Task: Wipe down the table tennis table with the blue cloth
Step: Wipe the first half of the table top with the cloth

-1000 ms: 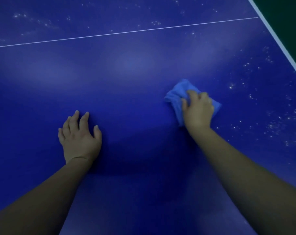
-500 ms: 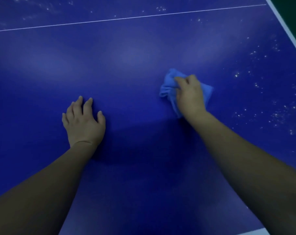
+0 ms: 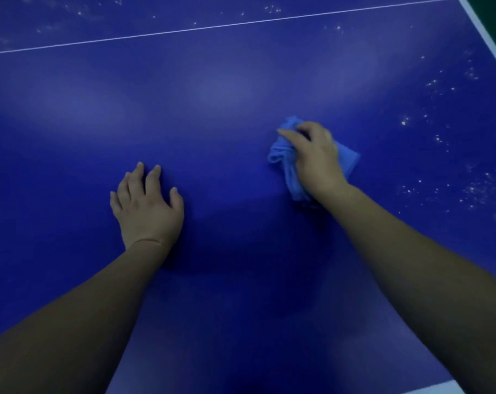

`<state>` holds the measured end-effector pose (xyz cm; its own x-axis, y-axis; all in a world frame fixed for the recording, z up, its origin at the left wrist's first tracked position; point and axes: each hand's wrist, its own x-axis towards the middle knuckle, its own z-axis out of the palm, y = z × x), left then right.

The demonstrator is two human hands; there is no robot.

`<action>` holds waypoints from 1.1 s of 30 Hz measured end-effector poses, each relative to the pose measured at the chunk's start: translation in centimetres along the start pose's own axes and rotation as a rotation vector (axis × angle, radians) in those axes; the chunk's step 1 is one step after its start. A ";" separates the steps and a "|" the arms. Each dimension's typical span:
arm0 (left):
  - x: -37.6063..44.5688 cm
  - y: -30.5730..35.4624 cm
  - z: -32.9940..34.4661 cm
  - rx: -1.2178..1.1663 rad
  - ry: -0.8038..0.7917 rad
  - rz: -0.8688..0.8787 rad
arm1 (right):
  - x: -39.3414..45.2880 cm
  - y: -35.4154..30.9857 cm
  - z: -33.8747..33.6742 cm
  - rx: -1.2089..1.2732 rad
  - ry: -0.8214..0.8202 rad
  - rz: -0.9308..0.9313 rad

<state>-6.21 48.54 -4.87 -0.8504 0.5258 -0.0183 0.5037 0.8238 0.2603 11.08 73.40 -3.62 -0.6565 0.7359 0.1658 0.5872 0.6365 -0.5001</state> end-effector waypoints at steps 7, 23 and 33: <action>-0.2 0.2 -0.3 -0.007 -0.011 -0.004 | -9.0 -1.5 0.1 -0.176 -0.076 -0.028; -0.2 0.2 -0.2 -0.002 -0.009 -0.001 | -6.8 -1.8 1.2 -0.341 -0.157 0.053; -0.1 0.0 0.0 0.000 0.007 0.002 | -8.0 1.2 -1.1 -0.195 0.070 0.337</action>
<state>-6.10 48.53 -4.89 -0.8505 0.5259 -0.0106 0.5055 0.8228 0.2599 17.51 68.52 -4.58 -0.3817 0.9207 0.0815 0.8476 0.3838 -0.3663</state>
